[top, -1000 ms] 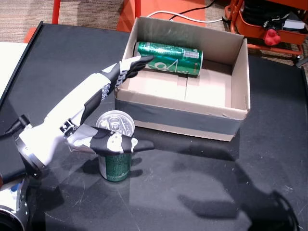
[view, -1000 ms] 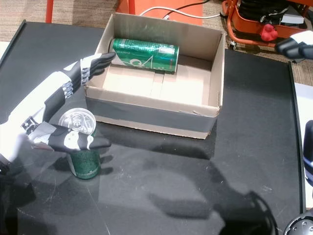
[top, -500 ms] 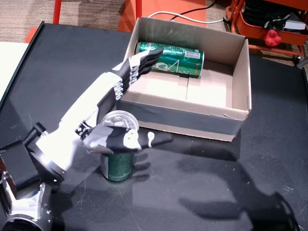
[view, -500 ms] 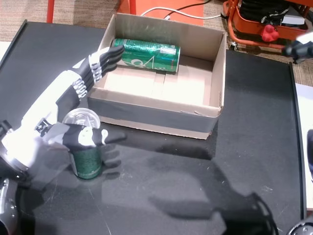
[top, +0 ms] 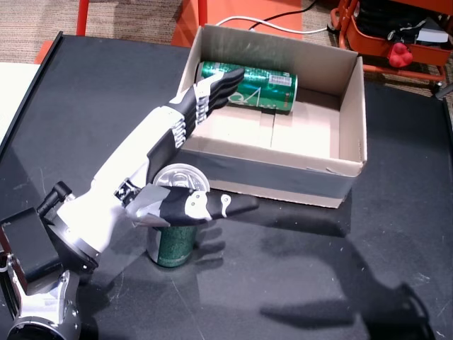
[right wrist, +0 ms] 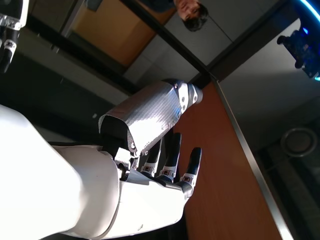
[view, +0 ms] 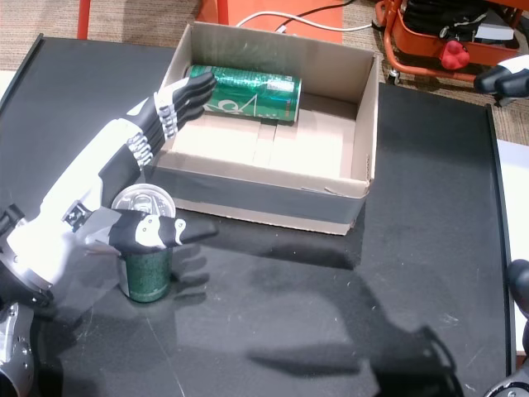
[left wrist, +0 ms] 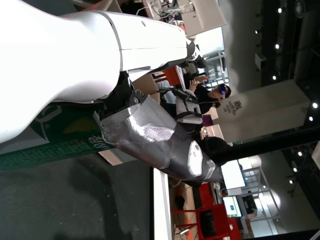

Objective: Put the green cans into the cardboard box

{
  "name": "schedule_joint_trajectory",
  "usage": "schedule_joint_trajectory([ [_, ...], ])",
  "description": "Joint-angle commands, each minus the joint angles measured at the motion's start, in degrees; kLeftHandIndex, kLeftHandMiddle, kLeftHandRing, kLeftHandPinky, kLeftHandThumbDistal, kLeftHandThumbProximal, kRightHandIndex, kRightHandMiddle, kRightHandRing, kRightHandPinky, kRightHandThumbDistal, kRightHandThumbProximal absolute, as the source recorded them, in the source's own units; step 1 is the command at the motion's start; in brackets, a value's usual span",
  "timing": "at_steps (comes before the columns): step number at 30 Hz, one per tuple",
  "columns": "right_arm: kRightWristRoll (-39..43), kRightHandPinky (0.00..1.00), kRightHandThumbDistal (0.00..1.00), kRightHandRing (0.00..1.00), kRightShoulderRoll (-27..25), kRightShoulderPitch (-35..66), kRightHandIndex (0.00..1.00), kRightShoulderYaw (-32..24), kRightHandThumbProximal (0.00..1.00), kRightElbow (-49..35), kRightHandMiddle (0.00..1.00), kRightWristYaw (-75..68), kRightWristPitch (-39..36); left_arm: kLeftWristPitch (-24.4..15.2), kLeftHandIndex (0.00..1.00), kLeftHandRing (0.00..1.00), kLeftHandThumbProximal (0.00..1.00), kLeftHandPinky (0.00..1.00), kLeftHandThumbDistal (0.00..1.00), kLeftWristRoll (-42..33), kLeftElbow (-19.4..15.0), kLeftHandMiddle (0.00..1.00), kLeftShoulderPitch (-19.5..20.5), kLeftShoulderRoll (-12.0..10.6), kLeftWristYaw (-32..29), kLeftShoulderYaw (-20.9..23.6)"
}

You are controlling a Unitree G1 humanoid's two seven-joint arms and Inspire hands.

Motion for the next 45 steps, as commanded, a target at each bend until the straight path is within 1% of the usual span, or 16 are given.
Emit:
schedule_joint_trajectory([
  [1,1.0,0.72,1.00,0.58,-1.1,-0.4,0.50,-1.3,0.28,0.7,0.54,1.0,0.3,0.5,1.00,1.00,0.29,0.97,1.00,0.2,-0.2,1.00,1.3,0.4,-1.2,-0.2],
  [8,4.0,0.65,0.99,0.55,-1.8,-1.3,0.50,-2.0,0.28,0.7,0.52,2.4,5.6,0.1,1.00,1.00,0.31,0.97,1.00,0.3,-0.3,1.00,2.4,1.8,-2.2,-0.2],
  [9,4.8,0.63,0.95,0.56,-2.0,-1.6,0.51,-2.3,0.23,0.7,0.53,3.0,6.6,0.2,1.00,1.00,0.32,0.97,1.00,0.5,-0.5,1.00,2.6,2.1,-2.3,-0.3],
  [12,5.9,0.64,0.85,0.56,-1.8,-2.2,0.51,-3.1,0.22,0.6,0.53,3.6,8.3,1.0,1.00,1.00,0.32,0.97,1.00,1.0,-1.1,1.00,3.3,2.9,-2.3,-0.7],
  [14,5.2,0.64,0.93,0.55,-1.3,-2.3,0.50,-3.7,0.23,0.5,0.52,3.2,8.0,1.2,1.00,1.00,0.32,0.96,1.00,1.1,-1.6,1.00,3.9,3.2,-2.4,-1.0],
  [18,5.4,0.71,0.98,0.60,-1.0,-3.3,0.51,-4.5,0.25,1.0,0.56,5.4,7.5,1.8,1.00,1.00,0.33,0.96,1.00,0.8,-2.6,1.00,5.2,3.4,-3.7,-1.7],
  [20,5.4,0.75,0.99,0.62,-1.2,-3.4,0.54,-4.6,0.25,1.0,0.59,6.0,8.1,2.9,1.00,1.00,0.31,0.97,1.00,0.0,-3.2,1.00,5.8,3.3,-4.7,-1.7],
  [23,7.2,0.70,0.90,0.63,-1.7,-2.7,0.58,-4.4,0.19,0.3,0.62,6.3,12.0,4.2,1.00,1.00,0.29,0.98,1.00,-1.4,-3.9,1.00,6.2,2.7,-6.3,-1.3],
  [24,7.0,0.71,0.96,0.63,-1.4,-3.1,0.58,-4.8,0.24,0.5,0.62,6.7,11.5,4.2,1.00,1.00,0.30,0.98,1.00,-1.7,-4.0,1.00,6.3,2.4,-6.7,-1.1],
  [26,6.3,0.73,0.99,0.64,-1.2,-3.9,0.57,-5.8,0.26,1.4,0.62,7.9,9.7,3.9,1.00,1.00,0.31,0.97,1.00,-2.2,-4.0,1.00,6.4,2.0,-7.2,-0.8],
  [30,4.7,0.73,0.87,0.66,-0.9,-5.0,0.56,-6.7,0.29,2.0,0.61,9.0,7.2,3.8,1.00,1.00,0.31,0.97,1.00,-2.8,-3.7,1.00,6.4,1.5,-7.9,-0.3],
  [32,3.9,0.73,0.91,0.65,-0.2,-4.6,0.55,-6.5,0.30,1.2,0.60,7.8,6.3,4.0,1.00,1.00,0.32,0.97,1.00,-2.9,-3.6,1.00,6.6,1.3,-8.0,0.0],
  [34,4.1,0.70,0.87,0.65,-0.3,-4.2,0.55,-6.2,0.28,0.8,0.61,7.3,6.8,4.3,1.00,1.00,0.32,0.97,1.00,-2.9,-3.7,1.00,6.8,1.1,-8.0,0.2],
  [37,3.3,0.72,0.78,0.65,-0.2,-4.6,0.54,-6.4,0.34,1.1,0.61,7.8,4.9,4.6,1.00,1.00,0.31,0.97,1.00,-2.8,-3.9,0.99,7.1,1.0,-7.9,0.4],
  [41,5.2,0.69,0.83,0.65,-0.5,-3.9,0.56,-5.8,0.29,0.5,0.61,7.6,7.7,5.3,1.00,1.00,0.32,0.98,1.00,-3.2,-4.2,0.99,7.3,0.7,-8.3,0.6],
  [45,4.5,0.68,0.75,0.67,-1.0,-4.0,0.57,-6.2,0.30,0.2,0.63,8.2,7.6,5.2,1.00,1.00,0.32,0.98,1.00,-3.7,-4.4,0.98,7.4,0.2,-8.7,1.0],
])
